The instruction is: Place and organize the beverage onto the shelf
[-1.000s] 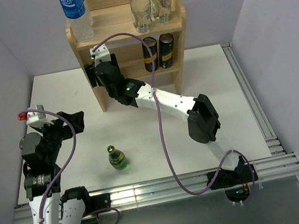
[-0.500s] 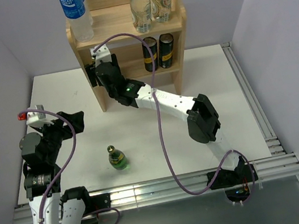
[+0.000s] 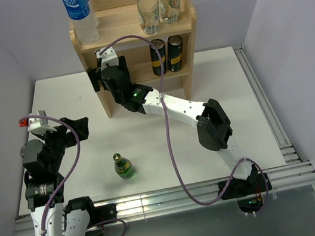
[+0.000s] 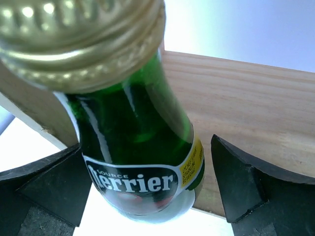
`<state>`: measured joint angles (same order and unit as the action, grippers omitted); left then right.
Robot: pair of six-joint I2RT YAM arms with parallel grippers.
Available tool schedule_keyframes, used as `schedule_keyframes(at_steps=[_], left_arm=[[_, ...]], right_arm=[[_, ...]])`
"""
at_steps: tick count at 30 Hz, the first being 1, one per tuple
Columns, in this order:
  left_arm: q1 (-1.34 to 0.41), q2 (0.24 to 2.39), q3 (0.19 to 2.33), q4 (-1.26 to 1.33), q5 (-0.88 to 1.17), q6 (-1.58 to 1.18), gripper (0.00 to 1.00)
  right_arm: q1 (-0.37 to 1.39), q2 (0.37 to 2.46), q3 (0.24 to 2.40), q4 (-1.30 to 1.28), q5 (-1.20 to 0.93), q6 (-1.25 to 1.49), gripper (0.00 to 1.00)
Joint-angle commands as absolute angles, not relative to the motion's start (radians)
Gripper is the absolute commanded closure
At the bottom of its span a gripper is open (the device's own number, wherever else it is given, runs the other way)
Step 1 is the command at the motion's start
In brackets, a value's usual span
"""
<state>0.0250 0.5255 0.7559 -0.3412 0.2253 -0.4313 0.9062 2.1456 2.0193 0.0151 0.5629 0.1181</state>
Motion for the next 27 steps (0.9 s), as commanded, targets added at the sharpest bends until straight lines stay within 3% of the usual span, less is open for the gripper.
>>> schedule_keyframes(at_steps=[1,10,13,14,17,27], left_arm=[[0.032,0.517,0.762,-0.296,0.249,-0.428,0.01],[0.032,0.518,0.762,-0.298,0.249,-0.426,0.01],[0.032,0.515,0.762,-0.298,0.249,-0.426,0.01],[0.032,0.515,0.762,-0.299,0.249,-0.428,0.01],[0.032,0.515,0.762,-0.298,0.249,-0.428,0.01],[0.032,0.515,0.762,-0.298,0.249,-0.428,0.01]], right_arm=[[0.830,2.115,2.016,0.091,0.609,0.169,0.00],[0.830,2.097,1.962,0.113,0.607,0.183,0.03],[0.830,2.092,1.942,0.120,0.607,0.184,0.21],[0.830,2.091,1.941,0.117,0.607,0.190,0.37],[0.828,2.089,1.928,0.120,0.609,0.193,0.65],[0.824,2.117,1.957,0.123,0.621,0.183,0.74]])
